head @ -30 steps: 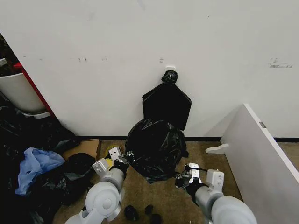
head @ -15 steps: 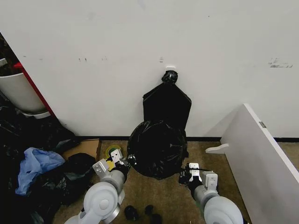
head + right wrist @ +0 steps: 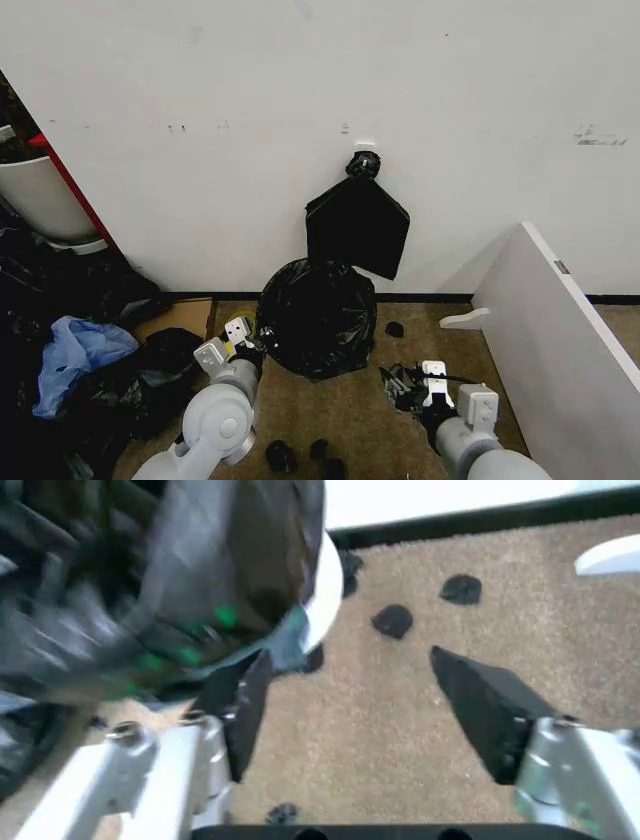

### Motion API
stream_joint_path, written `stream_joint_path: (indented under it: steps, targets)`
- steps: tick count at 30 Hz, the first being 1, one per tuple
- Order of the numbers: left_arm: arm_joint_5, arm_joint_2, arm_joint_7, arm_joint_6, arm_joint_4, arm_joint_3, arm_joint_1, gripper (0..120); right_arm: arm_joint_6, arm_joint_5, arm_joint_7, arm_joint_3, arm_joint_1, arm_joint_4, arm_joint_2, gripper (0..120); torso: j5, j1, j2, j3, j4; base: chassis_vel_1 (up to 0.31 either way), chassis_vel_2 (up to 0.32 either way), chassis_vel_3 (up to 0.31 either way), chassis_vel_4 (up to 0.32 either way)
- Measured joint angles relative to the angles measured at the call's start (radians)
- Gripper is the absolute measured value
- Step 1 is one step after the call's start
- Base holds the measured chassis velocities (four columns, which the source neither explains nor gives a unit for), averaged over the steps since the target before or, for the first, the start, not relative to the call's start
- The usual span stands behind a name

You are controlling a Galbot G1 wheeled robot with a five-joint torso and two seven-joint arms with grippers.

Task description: Place the garbage bag over the trash bin.

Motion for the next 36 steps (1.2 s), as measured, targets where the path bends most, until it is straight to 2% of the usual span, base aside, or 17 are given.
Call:
stream_joint_path:
  steps: [1,4,6,10,12,13,20,28,36]
  targets:
    - [0.043,0.002,0.016,-0.004,0.006,0.007,0.004,1,0.0,-0.002,-0.007,0.006,-0.001,0.013,-0.002,68,-0.0001,0.0,0.0,0.0,-0.0001,0.0,0.0,0.0,0.0]
    - [0.146,0.004,0.057,-0.013,0.021,0.025,0.014,1,0.003,-0.023,-0.063,0.012,0.021,0.024,-0.012,55,0.0001,0.0,0.0,0.0,0.0001,0.0,0.0,0.0,0.0]
    - [0.157,0.003,0.062,-0.013,0.022,0.027,0.014,1,0.001,-0.025,-0.074,0.011,0.029,0.024,-0.015,53,0.0001,0.0,0.0,0.0,0.0001,0.0,0.0,0.0,0.0]
    - [0.218,-0.004,0.09,-0.014,0.035,0.048,0.006,1,-0.018,-0.026,-0.123,-0.021,0.108,0.025,-0.033,37,0.0,0.0,0.0,0.0,0.0,0.0,0.0,0.0,0.0]
    - [0.251,-0.005,0.1,-0.014,0.044,0.067,-0.005,1,-0.044,-0.02,-0.147,-0.056,0.171,0.022,-0.044,29,0.0,0.0,0.0,0.0,0.0,0.0,0.0,0.0,0.0]
    - [0.251,-0.005,0.1,-0.014,0.044,0.067,-0.005,1,-0.044,-0.02,-0.147,-0.056,0.171,0.022,-0.044,29,0.0,0.0,0.0,0.0,0.0,0.0,0.0,0.0,0.0]
    - [0.319,-0.027,0.109,-0.004,0.08,0.155,-0.037,1,-0.117,0.0,-0.13,-0.211,0.369,-0.088,-0.03,0,0.0001,0.0,0.0,0.0,-0.0001,0.0,0.0,0.0,0.0]
    - [0.339,-0.042,0.114,-0.001,0.094,0.185,-0.041,1,-0.156,0.036,-0.044,-0.36,0.539,-0.24,0.032,0,0.0,0.0,0.0,0.0,0.0001,0.0,0.0,0.0,0.0]
    - [0.386,-0.04,0.147,-0.008,0.077,0.206,-0.018,1,-0.163,-0.013,-0.007,-0.513,0.707,-0.486,0.11,0,0.0,0.0,0.0,0.0,0.0002,0.0,0.0,0.0,0.0]
